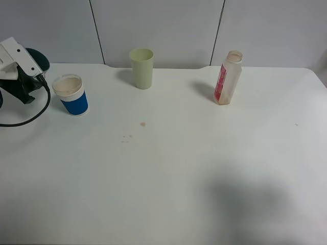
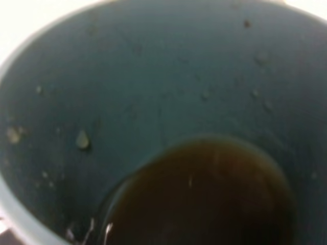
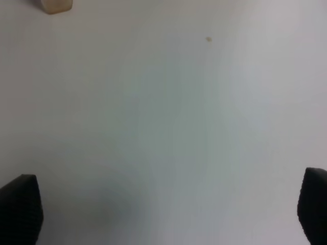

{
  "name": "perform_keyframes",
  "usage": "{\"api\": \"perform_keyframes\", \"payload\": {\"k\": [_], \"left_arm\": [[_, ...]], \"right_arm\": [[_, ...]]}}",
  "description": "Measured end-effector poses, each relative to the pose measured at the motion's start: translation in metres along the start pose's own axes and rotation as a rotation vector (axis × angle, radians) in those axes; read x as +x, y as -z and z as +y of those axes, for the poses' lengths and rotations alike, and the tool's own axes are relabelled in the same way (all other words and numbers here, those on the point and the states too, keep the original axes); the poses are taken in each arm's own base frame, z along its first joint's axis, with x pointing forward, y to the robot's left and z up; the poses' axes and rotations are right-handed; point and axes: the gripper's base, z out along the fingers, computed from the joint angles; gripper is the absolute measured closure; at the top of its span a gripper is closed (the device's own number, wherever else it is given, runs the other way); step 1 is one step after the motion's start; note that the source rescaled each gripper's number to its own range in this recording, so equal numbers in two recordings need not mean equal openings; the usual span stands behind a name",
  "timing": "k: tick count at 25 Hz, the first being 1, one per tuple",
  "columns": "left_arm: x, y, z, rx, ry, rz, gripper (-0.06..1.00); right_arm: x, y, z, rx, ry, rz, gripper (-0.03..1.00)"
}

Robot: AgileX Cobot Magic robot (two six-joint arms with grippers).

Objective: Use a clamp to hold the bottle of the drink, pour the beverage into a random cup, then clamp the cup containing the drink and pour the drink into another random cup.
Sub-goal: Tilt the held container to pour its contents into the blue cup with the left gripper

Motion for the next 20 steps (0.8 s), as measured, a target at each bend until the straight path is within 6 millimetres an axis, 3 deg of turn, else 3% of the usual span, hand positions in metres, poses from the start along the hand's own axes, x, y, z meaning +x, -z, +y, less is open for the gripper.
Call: {"api": "perform_keyframes", "payload": {"k": [6,20], "left_arm": [[-0.0118,-0.0039,-0.0031,0.016,-0.040,-0.013,0.94],[-0.0111,-0.0014,-0.0047,0.048,-0.148,0.012,0.94]], "right_arm": [[0.0000,0.0000,0.0000,0.000,0.000,0.000,-0.03],[0.0000,0.0000,0.0000,0.000,0.000,0.000,-0.03]]}}
